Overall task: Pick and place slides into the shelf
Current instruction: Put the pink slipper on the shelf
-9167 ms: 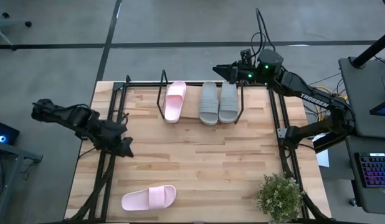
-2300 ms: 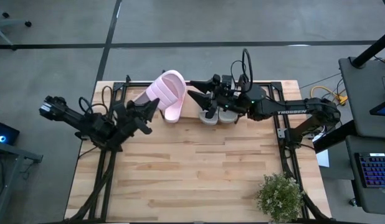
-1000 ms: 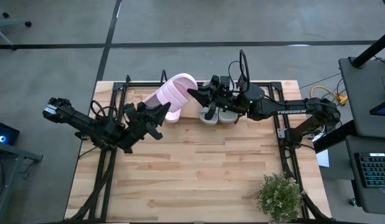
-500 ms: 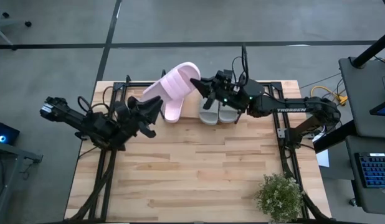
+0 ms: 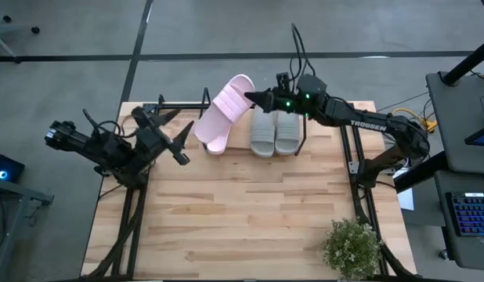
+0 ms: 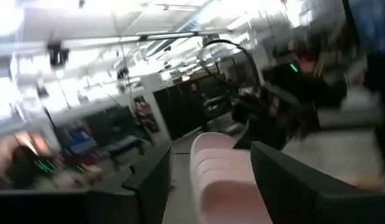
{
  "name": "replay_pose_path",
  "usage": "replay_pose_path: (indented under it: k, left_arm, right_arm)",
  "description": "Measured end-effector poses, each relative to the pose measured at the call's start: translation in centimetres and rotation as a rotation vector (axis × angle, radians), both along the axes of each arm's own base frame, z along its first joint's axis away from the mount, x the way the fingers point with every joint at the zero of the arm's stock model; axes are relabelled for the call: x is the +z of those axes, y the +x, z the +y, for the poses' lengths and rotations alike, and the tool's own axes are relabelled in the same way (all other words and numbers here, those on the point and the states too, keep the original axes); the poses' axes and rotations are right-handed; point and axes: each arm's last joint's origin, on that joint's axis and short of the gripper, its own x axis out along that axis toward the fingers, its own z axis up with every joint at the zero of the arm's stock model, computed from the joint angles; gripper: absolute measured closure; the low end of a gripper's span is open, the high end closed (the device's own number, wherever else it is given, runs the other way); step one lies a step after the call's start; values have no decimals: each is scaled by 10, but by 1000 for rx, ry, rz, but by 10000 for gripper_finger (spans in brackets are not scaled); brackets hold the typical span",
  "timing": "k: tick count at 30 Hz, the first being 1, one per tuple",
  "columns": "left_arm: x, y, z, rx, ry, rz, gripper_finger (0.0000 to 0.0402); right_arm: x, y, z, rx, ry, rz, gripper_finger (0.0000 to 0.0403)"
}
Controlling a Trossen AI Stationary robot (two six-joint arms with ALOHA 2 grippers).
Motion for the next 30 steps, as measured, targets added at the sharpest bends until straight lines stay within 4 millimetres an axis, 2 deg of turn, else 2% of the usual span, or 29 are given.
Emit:
replay_pose_path:
  k: [5,8,16,22,30]
  left_arm:
    - [-8,9,-3,73,225,257,201]
    - [-13,17,-7,95,309,345,201]
    - [-31,44,-19,115,460,523,201]
    - [-52,69,-27,169,563,699,201]
    - [-78,101,-25,253,561,830,201]
  right_arm:
    - [-18,0,-31,82,157,38,369]
    - [-31,3,-45,135,237,61,369]
    - [-65,17,-61,310,405,138,369]
    - [-70,18,-63,396,433,156,369]
    - [-69,9,-71,440,441,158,369]
